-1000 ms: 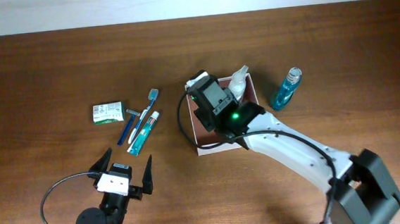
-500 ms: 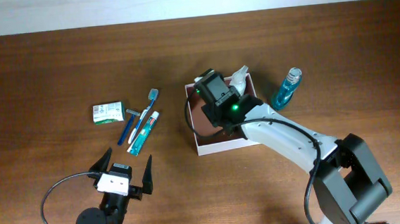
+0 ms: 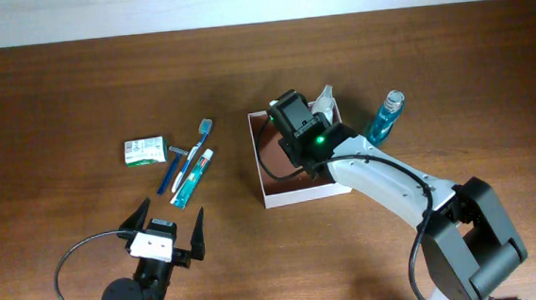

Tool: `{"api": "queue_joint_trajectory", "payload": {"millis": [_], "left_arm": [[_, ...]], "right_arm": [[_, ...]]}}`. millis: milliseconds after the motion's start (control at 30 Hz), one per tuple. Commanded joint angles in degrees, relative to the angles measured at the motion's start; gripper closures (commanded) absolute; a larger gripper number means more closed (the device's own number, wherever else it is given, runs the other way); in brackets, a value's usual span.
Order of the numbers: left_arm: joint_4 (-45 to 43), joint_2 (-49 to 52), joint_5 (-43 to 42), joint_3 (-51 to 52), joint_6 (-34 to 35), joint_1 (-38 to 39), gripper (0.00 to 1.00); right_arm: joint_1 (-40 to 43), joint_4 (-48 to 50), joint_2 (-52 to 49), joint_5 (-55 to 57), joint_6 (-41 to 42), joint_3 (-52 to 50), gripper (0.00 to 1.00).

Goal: Pack container
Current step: 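Lower the soap bottle into the box and open the right gripper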

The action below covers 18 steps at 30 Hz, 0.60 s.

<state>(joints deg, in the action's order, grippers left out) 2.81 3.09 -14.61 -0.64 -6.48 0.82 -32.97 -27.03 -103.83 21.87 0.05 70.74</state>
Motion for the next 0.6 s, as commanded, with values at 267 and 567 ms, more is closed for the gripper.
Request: {"api": "queue_joint_trajectory", "payload": {"millis": [267,567], "left_arm": [[0.3,-0.5,-0.8,0.1,-0.9,-0.2,0.00],[0.3,-0.5,-0.8,0.1,-0.9,-0.2,0.00]], "right_arm": [[0.4,-0.6,-0.4,4.4,-1.3,1.2,0.96],[0.4,-0.6,-0.4,2.5,-1.3,1.2,0.96]]}}
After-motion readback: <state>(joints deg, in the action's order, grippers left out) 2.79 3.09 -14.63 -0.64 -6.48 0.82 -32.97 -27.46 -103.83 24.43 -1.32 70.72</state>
